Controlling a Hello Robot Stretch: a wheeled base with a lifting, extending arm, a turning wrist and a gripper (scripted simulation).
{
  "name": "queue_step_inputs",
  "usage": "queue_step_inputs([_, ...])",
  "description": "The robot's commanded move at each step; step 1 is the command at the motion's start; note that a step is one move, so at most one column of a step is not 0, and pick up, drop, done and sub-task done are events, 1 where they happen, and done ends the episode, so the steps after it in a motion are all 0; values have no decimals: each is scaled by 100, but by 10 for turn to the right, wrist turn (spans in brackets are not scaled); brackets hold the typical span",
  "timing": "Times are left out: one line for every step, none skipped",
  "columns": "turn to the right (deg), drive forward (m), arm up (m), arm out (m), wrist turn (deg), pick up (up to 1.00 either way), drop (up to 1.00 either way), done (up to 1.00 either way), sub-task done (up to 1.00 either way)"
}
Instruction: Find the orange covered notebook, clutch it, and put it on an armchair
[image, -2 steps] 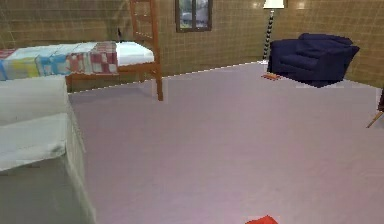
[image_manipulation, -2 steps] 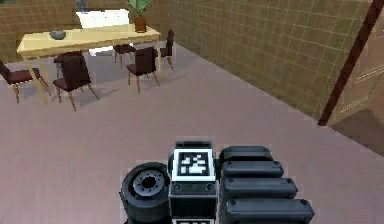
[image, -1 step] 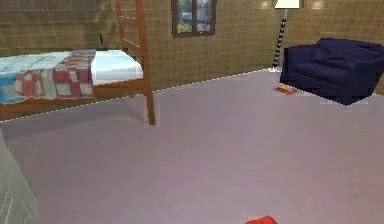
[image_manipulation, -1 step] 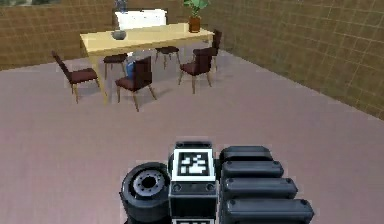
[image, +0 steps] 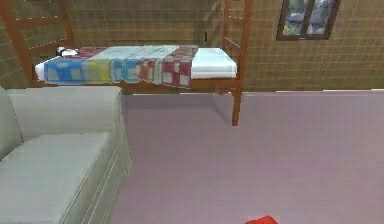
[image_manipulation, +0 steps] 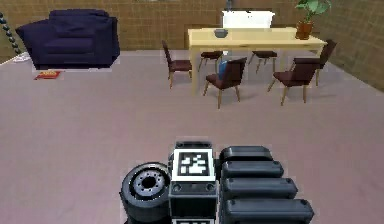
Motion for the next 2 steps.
queue_step_inputs([0, 95, 0, 0, 0, 0, 0, 0, 0])
queue_step_inputs([30, 0, 0, 0, 0, 0, 0, 0, 0])
